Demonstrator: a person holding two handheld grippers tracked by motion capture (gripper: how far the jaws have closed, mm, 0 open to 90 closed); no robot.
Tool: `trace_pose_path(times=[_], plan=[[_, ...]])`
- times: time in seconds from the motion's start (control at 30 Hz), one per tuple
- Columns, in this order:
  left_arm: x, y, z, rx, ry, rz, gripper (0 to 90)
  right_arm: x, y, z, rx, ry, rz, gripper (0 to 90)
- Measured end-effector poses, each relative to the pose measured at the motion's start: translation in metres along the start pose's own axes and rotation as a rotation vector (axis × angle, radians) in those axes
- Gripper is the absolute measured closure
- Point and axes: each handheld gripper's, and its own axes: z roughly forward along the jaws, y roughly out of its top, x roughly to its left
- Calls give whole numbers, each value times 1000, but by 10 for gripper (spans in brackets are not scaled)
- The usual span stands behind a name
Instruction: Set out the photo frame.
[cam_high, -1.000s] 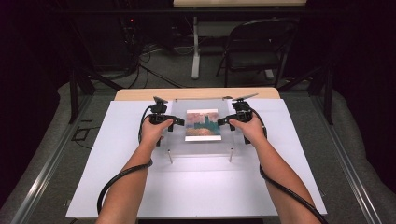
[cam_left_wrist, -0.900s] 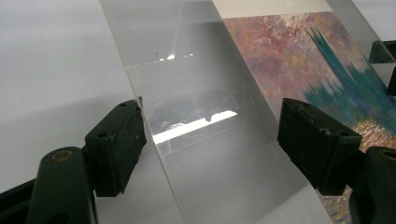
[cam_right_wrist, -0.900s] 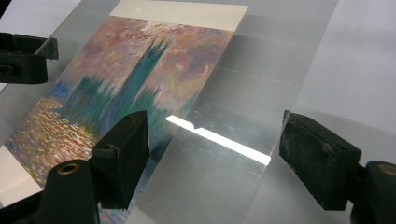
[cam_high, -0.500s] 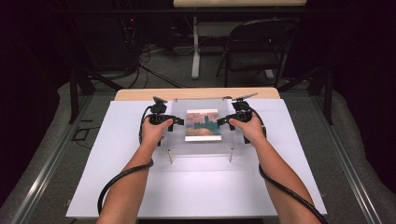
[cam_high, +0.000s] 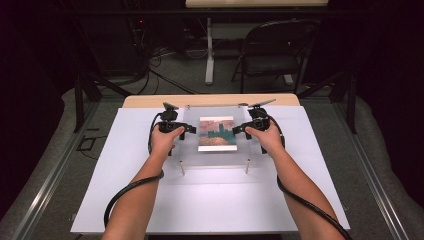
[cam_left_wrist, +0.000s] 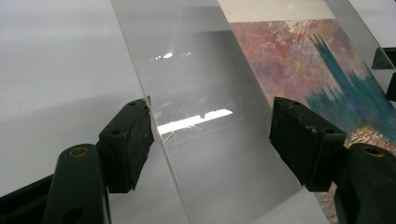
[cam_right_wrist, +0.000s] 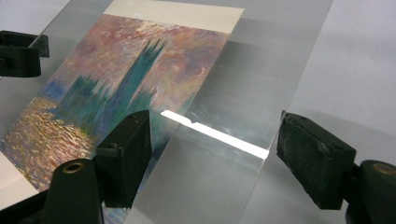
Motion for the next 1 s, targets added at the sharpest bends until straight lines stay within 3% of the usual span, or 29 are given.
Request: trace_pose_path(times=[0.53, 1.0], plan=[[-5, -1, -14, -36, -2, 23, 354, 9, 2, -12, -10, -16, -54, 264], [-19, -5, -44, -95, 6, 66, 445, 28, -1, -39, -46, -65, -169, 301]])
